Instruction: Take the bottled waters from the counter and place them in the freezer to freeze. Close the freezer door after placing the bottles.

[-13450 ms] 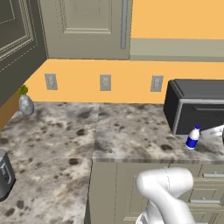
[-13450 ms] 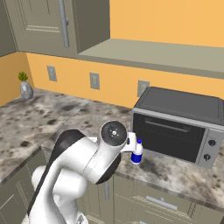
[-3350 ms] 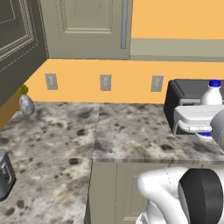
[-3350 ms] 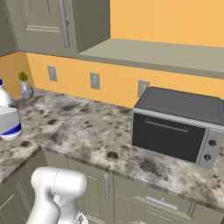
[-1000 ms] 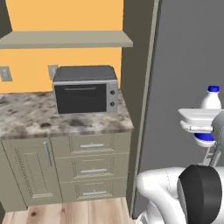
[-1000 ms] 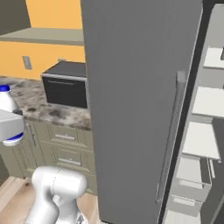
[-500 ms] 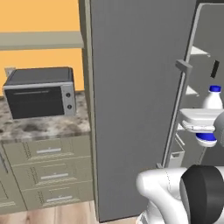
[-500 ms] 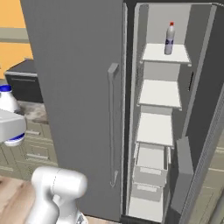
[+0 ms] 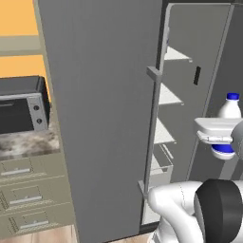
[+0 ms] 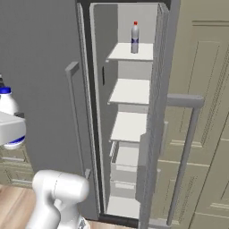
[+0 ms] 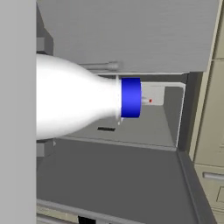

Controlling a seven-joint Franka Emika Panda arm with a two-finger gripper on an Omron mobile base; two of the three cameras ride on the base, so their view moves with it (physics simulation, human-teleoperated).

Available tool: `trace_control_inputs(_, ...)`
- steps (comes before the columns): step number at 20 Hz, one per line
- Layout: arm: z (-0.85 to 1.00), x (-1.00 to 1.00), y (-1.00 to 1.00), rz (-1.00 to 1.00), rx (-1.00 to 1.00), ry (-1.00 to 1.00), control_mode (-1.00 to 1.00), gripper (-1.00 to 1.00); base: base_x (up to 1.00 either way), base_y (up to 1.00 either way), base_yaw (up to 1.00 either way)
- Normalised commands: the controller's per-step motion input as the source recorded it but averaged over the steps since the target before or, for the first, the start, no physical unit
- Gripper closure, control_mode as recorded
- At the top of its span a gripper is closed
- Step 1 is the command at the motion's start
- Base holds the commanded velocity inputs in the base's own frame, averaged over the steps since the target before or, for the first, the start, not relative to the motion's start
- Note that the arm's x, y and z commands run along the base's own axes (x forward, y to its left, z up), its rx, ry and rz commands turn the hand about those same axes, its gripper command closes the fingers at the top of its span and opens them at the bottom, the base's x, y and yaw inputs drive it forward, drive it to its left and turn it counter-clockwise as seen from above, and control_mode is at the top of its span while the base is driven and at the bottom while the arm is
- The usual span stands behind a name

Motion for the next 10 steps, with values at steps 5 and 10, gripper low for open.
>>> trace_control_inputs(5, 0.0, 0.0, 0.0, 0.0, 0.0, 0.0, 1.0, 1.0, 0.3, -0.31, 0.01)
trace_control_inputs(10, 0.0, 0.0, 0.0, 0.0, 0.0, 0.0, 1.0, 1.0, 0.23, -0.05, 0.09)
